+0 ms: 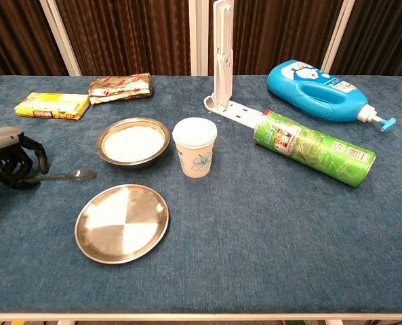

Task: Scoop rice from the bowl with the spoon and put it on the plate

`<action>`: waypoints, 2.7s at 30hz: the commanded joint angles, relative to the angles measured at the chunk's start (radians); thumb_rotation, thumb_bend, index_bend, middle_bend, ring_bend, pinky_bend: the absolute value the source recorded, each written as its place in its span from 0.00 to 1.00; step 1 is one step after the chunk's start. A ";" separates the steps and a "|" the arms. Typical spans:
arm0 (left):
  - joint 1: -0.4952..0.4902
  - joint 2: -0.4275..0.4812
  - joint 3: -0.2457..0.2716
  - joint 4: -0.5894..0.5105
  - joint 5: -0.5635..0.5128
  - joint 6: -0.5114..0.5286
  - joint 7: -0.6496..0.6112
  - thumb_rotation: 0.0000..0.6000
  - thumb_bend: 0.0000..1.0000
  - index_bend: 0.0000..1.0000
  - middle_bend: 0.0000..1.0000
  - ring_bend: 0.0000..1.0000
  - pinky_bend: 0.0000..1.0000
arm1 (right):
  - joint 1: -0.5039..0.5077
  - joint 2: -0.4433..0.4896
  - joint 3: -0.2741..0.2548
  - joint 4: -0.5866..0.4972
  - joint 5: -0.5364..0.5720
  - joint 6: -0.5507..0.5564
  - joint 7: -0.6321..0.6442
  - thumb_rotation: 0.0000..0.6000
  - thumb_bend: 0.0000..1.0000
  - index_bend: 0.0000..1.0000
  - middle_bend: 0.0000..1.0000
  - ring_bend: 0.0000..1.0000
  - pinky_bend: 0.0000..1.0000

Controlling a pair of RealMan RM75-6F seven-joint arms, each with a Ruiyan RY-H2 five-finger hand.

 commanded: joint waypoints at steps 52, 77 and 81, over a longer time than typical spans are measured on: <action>-0.282 0.004 -0.054 -0.019 -0.035 0.083 0.603 1.00 0.45 0.61 0.87 0.85 1.00 | -0.002 0.052 0.014 -0.050 -0.013 0.022 -0.036 1.00 0.28 0.04 0.18 0.00 0.00; -0.314 -0.170 0.010 0.054 -0.007 0.234 0.861 1.00 0.44 0.61 0.87 0.86 1.00 | -0.017 0.053 0.005 -0.041 -0.004 0.022 -0.009 1.00 0.28 0.04 0.18 0.00 0.00; -0.308 -0.158 -0.021 0.025 -0.048 0.207 0.813 1.00 0.44 0.61 0.87 0.86 1.00 | -0.019 0.053 0.004 -0.040 -0.002 0.023 -0.009 1.00 0.28 0.04 0.18 0.00 0.00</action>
